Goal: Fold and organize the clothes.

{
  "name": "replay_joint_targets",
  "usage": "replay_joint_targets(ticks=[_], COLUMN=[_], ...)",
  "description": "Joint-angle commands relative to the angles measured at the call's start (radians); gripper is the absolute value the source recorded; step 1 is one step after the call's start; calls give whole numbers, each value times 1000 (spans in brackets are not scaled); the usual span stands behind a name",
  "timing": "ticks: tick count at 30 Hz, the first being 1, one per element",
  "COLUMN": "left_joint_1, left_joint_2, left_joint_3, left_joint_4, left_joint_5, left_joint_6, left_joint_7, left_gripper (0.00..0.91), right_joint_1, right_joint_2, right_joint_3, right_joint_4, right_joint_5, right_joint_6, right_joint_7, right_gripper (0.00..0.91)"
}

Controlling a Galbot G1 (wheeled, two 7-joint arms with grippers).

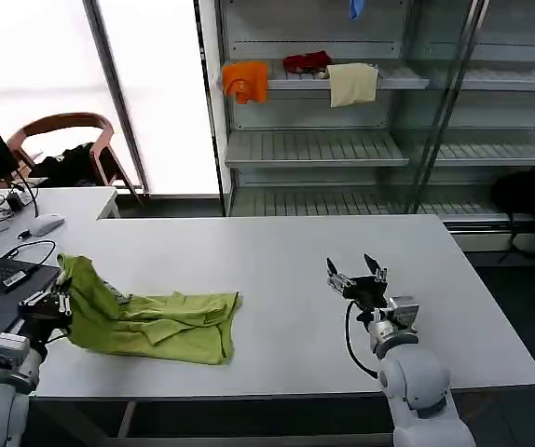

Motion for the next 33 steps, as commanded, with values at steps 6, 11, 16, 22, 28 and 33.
replay_joint_targets(ticks=[6,11,16,22,28,33], left_joint_1=[-30,-46,-42,-46,-44,-49], left_joint_2=[-102,-102,-107,-119,-134,-146], left_joint_3=[385,425,449,469,492,506], left_joint_4=[-182,-148,-133,-100,-65,-40], left_joint_5=[-178,-149,-137,-91,-61,-37], left_joint_6=[186,230,263,264,264,264], left_joint_7=[-88,-113,-134,-145,-154,-168], left_gripper=[10,10,10,10,10,907], right_joint_1=[-6,0,13,40,60,65], right_joint_2=[3,6,-11,-24,-34,-33], right_joint_3=[3,2,-3,-31,-51,-54], right_joint_4=[-27,-25,-13,-53,-80,-79], right_joint_5=[2,1,-4,-9,-17,-20], right_joint_6=[13,20,11,2,3,2], right_joint_7=[-1,4,-17,-23,-23,-24], right_gripper=[907,907,907,907,907,907])
